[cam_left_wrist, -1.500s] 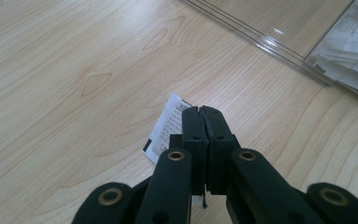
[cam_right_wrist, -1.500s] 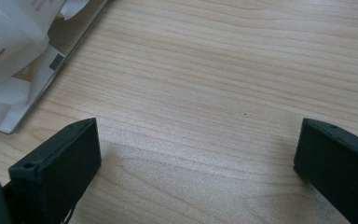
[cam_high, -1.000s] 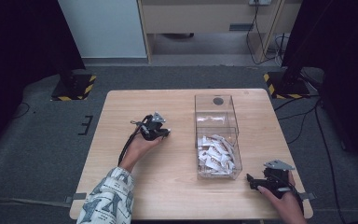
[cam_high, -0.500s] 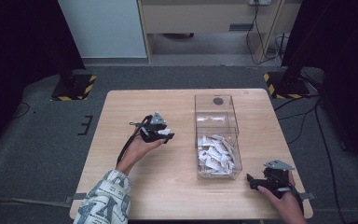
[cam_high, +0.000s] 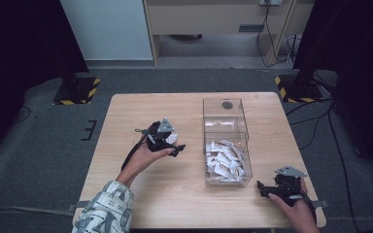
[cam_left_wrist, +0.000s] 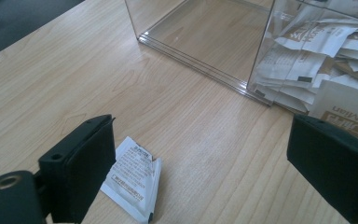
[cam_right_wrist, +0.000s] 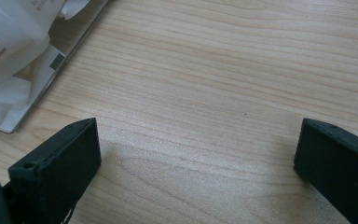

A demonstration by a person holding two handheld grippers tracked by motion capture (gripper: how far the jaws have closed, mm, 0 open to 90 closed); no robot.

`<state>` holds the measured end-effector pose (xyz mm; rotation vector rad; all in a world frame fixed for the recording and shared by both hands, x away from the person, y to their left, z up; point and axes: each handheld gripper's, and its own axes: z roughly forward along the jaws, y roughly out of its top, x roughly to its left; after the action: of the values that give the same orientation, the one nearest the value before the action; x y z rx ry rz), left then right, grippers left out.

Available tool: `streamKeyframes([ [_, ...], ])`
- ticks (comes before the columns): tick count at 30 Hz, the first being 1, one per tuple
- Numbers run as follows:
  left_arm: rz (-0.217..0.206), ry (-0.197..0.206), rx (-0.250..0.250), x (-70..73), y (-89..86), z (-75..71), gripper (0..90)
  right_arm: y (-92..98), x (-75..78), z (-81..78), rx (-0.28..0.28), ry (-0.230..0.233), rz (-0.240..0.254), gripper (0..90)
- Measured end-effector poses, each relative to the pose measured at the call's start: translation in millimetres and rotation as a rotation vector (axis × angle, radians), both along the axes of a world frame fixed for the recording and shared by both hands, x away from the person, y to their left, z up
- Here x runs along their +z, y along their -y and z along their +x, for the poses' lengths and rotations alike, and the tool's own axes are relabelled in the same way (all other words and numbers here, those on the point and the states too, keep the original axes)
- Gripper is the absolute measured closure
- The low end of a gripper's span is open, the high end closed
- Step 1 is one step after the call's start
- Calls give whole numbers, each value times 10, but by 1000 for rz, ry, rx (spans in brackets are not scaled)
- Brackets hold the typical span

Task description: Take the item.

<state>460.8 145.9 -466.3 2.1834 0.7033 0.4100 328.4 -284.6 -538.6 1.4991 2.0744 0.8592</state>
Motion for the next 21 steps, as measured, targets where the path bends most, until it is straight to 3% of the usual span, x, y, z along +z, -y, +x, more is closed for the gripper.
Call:
streamKeyframes([
  [21,24,21,31,-26,-335,-316,49,1,1,-1,3,-3,0,8],
])
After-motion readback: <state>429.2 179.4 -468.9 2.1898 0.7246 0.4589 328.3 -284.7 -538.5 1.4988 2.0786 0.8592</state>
